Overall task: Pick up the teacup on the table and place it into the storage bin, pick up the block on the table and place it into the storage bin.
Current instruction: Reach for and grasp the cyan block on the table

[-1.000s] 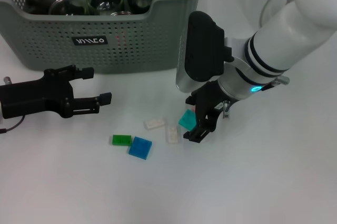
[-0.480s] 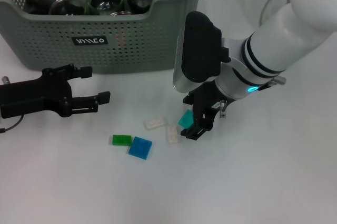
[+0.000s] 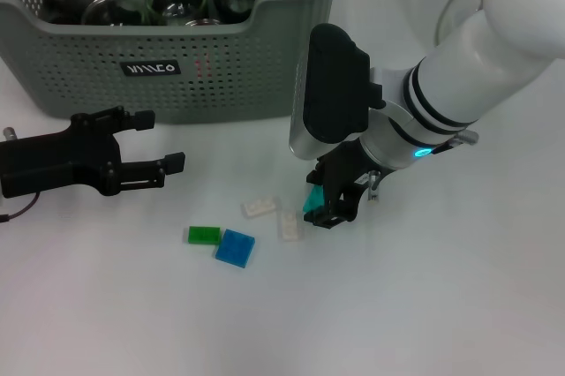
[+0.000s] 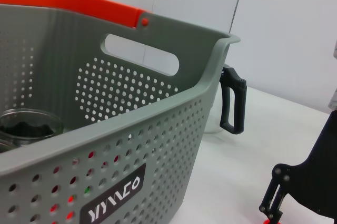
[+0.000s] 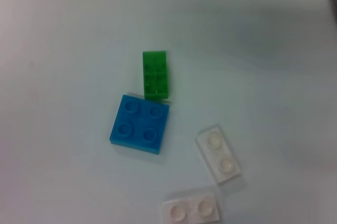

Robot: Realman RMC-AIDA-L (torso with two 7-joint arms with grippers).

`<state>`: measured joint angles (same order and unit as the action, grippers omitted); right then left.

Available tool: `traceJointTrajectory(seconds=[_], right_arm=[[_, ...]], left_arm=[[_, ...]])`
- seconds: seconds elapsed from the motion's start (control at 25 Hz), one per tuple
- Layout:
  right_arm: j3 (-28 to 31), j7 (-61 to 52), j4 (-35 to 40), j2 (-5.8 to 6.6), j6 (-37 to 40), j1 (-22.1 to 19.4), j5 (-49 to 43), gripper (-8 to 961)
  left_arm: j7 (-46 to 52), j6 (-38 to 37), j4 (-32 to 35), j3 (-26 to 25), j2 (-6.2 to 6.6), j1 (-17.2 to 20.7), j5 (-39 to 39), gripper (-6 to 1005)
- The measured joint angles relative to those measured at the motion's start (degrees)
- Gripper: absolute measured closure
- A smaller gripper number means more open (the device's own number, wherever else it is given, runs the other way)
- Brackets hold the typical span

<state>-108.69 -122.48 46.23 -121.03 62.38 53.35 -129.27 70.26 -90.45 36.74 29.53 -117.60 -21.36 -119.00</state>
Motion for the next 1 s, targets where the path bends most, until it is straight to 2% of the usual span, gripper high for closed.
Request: traceJointTrajectory(seconds=[0.24, 0.68, 0.88, 1.0], right_arm=[[-0.1, -0.5, 0.0, 0.0, -0.1, 0.0, -0.1, 484], [0.8, -0.9, 0.5, 0.37, -0.4, 0.0, -0.2, 471], [0.9, -0.9, 0.5, 0.5, -0.4, 0.0, -0.3, 405], [0.8, -0.7, 0.3, 0.42, -0.4, 0.0, -0.3, 306]], left_arm=[[0.0, 0.0, 0.0, -0.5, 0.0, 0.0, 0.0, 121], [0.0, -0.2, 0.0, -0.6, 0.1, 0.0, 0.1, 120], [0.1, -0.3, 0.0, -0.6, 0.08, 0.1, 0.1, 120], [0.1, -0.2, 0.0, -0.6, 0.01, 0.2, 0.1, 120]])
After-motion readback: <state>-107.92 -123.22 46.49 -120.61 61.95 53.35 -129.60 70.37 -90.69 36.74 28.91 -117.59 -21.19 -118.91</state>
